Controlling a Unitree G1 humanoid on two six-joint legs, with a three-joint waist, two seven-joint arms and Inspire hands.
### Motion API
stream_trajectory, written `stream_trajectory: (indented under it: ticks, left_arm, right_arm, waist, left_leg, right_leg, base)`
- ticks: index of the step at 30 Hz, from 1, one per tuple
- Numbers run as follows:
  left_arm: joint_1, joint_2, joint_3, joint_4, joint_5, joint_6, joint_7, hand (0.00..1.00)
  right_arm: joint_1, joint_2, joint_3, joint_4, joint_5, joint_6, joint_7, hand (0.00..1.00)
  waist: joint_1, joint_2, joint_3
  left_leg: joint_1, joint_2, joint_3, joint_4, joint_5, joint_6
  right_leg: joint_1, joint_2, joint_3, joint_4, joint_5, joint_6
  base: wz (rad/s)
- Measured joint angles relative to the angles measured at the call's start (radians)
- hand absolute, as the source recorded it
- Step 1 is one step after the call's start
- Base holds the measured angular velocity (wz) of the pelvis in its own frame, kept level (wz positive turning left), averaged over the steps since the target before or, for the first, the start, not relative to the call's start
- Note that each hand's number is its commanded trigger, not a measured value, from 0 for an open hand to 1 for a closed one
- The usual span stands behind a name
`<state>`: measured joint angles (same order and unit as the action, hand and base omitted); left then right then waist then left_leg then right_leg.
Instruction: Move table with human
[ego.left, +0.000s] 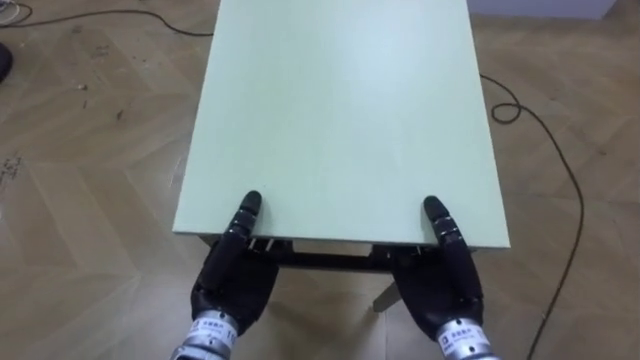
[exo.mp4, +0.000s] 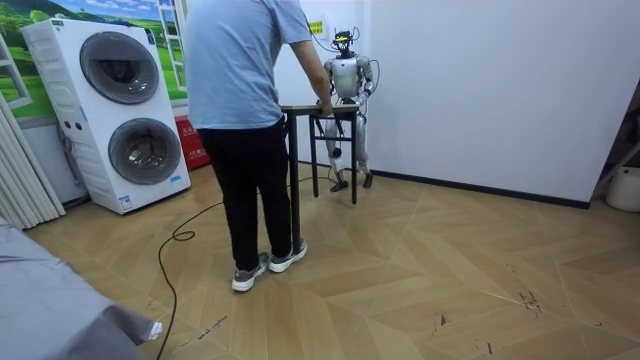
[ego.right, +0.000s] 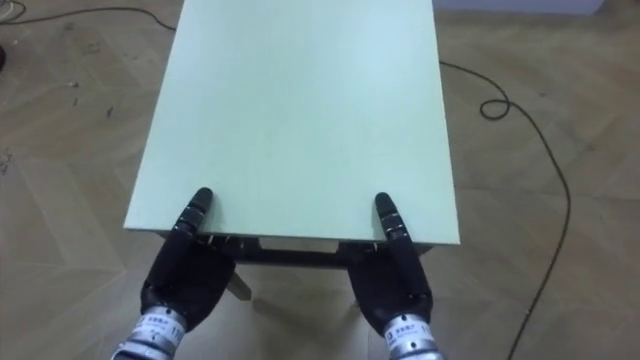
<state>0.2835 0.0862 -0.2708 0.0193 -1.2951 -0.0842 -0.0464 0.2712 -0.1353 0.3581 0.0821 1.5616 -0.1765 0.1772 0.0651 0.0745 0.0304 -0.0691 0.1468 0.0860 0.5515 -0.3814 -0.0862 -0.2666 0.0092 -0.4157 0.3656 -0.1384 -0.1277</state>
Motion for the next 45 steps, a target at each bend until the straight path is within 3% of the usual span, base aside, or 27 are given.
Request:
stream_trajectory:
  ticks: [3, 4, 5, 12, 13, 14, 15, 17, 18, 19, 22, 24, 25, 29, 36, 39, 42, 45]
  left_arm:
    - [-0.021, 0.001, -0.006, 0.0, 0.0, -0.004, 0.007, 1.0]
    - [-0.03, 0.002, -0.011, 0.001, -0.003, -0.004, 0.017, 1.0]
    - [-0.037, 0.006, -0.016, 0.003, -0.007, -0.004, 0.025, 1.0]
    - [-0.029, -0.004, -0.023, 0.041, -0.017, 0.0, 0.037, 1.0]
    - [-0.025, -0.003, -0.024, 0.041, -0.018, 0.002, 0.037, 1.0]
    - [-0.025, -0.001, -0.025, 0.041, -0.019, 0.005, 0.043, 1.0]
    - [-0.025, 0.0, -0.027, 0.041, -0.02, 0.007, 0.045, 1.0]
    - [-0.025, 0.003, -0.028, 0.041, -0.02, 0.01, 0.052, 1.0]
    - [-0.025, 0.003, -0.028, 0.041, -0.02, 0.01, 0.053, 1.0]
    - [-0.024, 0.004, -0.028, 0.041, -0.02, 0.01, 0.056, 1.0]
    - [-0.025, 0.005, -0.029, 0.041, -0.018, 0.01, 0.064, 1.0]
    - [-0.023, 0.006, -0.028, 0.041, -0.012, 0.01, 0.064, 1.0]
    - [-0.022, 0.005, -0.028, 0.04, -0.01, 0.01, 0.063, 1.0]
    - [0.004, 0.013, -0.026, 0.014, -0.008, 0.01, 0.059, 1.0]
    - [0.016, 0.022, -0.013, 0.006, -0.009, -0.001, 0.049, 1.0]
    - [0.022, 0.016, -0.011, 0.006, -0.007, -0.001, 0.049, 1.0]
    - [0.03, 0.017, -0.009, 0.006, -0.007, 0.0, 0.049, 1.0]
    - [0.034, 0.019, -0.006, 0.003, -0.011, 0.002, 0.049, 1.0]
  right_arm:
    - [-0.012, -0.004, -0.004, -0.001, 0.001, -0.008, 0.0, 1.0]
    - [-0.012, -0.006, -0.007, -0.001, 0.004, -0.007, 0.0, 1.0]
    - [-0.012, -0.015, -0.011, 0.0, 0.004, -0.007, 0.0, 1.0]
    - [0.007, 0.005, -0.044, 0.03, -0.009, 0.042, 0.0, 1.0]
    - [0.013, 0.004, -0.046, 0.03, -0.01, 0.047, 0.0, 1.0]
    - [0.017, 0.008, -0.046, 0.031, -0.008, 0.048, 0.0, 1.0]
    - [0.02, 0.007, -0.046, 0.031, -0.007, 0.047, 0.0, 1.0]
    - [0.024, 0.009, -0.048, 0.031, -0.011, 0.047, 0.0, 1.0]
    - [0.026, 0.01, -0.049, 0.032, -0.013, 0.047, 0.0, 1.0]
    - [0.031, 0.013, -0.051, 0.032, -0.017, 0.046, 0.0, 1.0]
    - [0.044, 0.017, -0.026, 0.031, -0.012, 0.019, 0.0, 1.0]
    - [0.044, 0.012, -0.018, 0.031, -0.007, 0.009, 0.0, 1.0]
    - [0.043, 0.013, -0.012, 0.031, 0.0, 0.003, 0.0, 1.0]
    - [0.047, 0.011, 0.01, 0.03, 0.011, -0.013, 0.0, 1.0]
    - [0.05, 0.019, 0.042, 0.036, 0.014, -0.029, 0.001, 1.0]
    - [0.05, 0.018, 0.043, 0.037, 0.014, -0.03, 0.001, 1.0]
    - [0.049, 0.014, 0.043, 0.037, 0.003, -0.028, 0.004, 1.0]
    - [0.049, 0.013, 0.04, 0.037, -0.018, -0.029, 0.018, 1.0]
  waist:
    - [-0.006, 0.01, 0.001]
    - [-0.01, 0.009, 0.0009]
    - [-0.011, 0.007, 0.0017]
    - [-0.03, -0.005, 0.0001]
    - [-0.036, -0.014, 0.0004]
    - [-0.044, -0.021, 0.001]
    - [-0.046, -0.023, 0.0001]
    - [-0.059, -0.027, -0.0003]
    - [-0.062, -0.028, -0.0001]
    - [-0.063, -0.032, -0.0011]
    - [-0.091, -0.039, -0.0029]
    - [-0.08, -0.043, -0.0025]
    - [-0.059, -0.042, -0.0029]
    - [-0.043, -0.045, -0.0033]
    - [-0.006, -0.057, -0.0027]
    - [0.016, -0.059, -0.0031]
    - [0.027, -0.058, -0.0029]
    - [0.012, -0.058, -0.0032]
  left_leg:
    - [0.006, -0.006, 0.026, -0.107, -0.023, 0.02]
    - [0.006, -0.021, 0.026, -0.134, -0.026, 0.026]
    - [0.001, -0.036, 0.019, -0.144, -0.023, 0.051]
    - [-0.021, -0.101, 0.034, -0.142, 0.023, 0.108]
    - [-0.023, -0.115, 0.037, -0.141, 0.029, 0.117]
    - [-0.027, -0.127, 0.037, -0.14, 0.035, 0.127]
    - [-0.03, -0.13, 0.037, -0.139, 0.038, 0.132]
    - [-0.044, -0.145, 0.035, -0.141, 0.057, 0.148]
    - [-0.045, -0.148, 0.034, -0.141, 0.061, 0.152]
    - [-0.041, -0.154, 0.032, -0.143, 0.066, 0.158]
    - [-0.019, -0.143, 0.065, -0.162, 0.073, 0.152]
    - [0.002, -0.142, 0.083, -0.186, 0.078, 0.143]
    - [0.013, -0.136, 0.095, -0.201, 0.082, 0.137]
    - [0.035, -0.111, 0.105, -0.228, 0.087, 0.126]
    - [0.045, -0.076, 0.1, -0.209, 0.068, 0.096]
    - [0.045, -0.063, 0.097, -0.2, 0.06, 0.082]
    - [0.04, -0.042, 0.088, -0.189, 0.052, 0.067]
    - [0.009, -0.035, 0.042, -0.182, 0.055, 0.055]
  right_leg:
    - [-0.043, -0.016, -0.008, 0.005, 0.035, -0.002]
    - [-0.057, -0.025, -0.012, 0.005, 0.048, 0.002]
    - [-0.069, -0.037, -0.012, 0.004, 0.063, 0.004]
    - [-0.064, -0.096, 0.023, -0.041, 0.155, 0.026]
    - [-0.064, -0.108, 0.038, -0.043, 0.161, 0.038]
    - [-0.064, -0.116, 0.056, -0.048, 0.16, 0.068]
    - [-0.062, -0.117, 0.061, -0.056, 0.164, 0.084]
    - [-0.062, -0.132, 0.064, -0.076, 0.186, 0.153]
    - [-0.062, -0.136, 0.066, -0.075, 0.19, 0.162]
    - [-0.062, -0.146, 0.075, -0.057, 0.191, 0.163]
    - [-0.056, -0.155, 0.19, 0.083, 0.101, 0.141]
    - [-0.036, -0.131, 0.215, 0.047, 0.094, 0.142]
    - [-0.019, -0.112, 0.225, 0.004, 0.103, 0.128]
    - [0.026, -0.071, 0.225, -0.084, 0.134, 0.115]
    - [0.047, -0.035, 0.221, -0.095, 0.111, 0.105]
    - [0.051, -0.02, 0.219, -0.092, 0.107, 0.084]
    - [0.056, -0.014, 0.193, -0.092, 0.1, 0.069]
    - [0.056, -0.016, 0.148, -0.094, 0.085, 0.061]
  base:
    - [0.09]
    - [0.15]
    - [0.12]
    - [0.02]
    - [0.15]
    - [0.12]
    - [0.09]
    - [0.09]
    - [0.15]
    - [0.23]
    - [0.3]
    - [-0.11]
    - [-0.41]
    - [-0.14]
    - [-0.02]
    - [0.0]
    - [0.08]
    - [0.49]
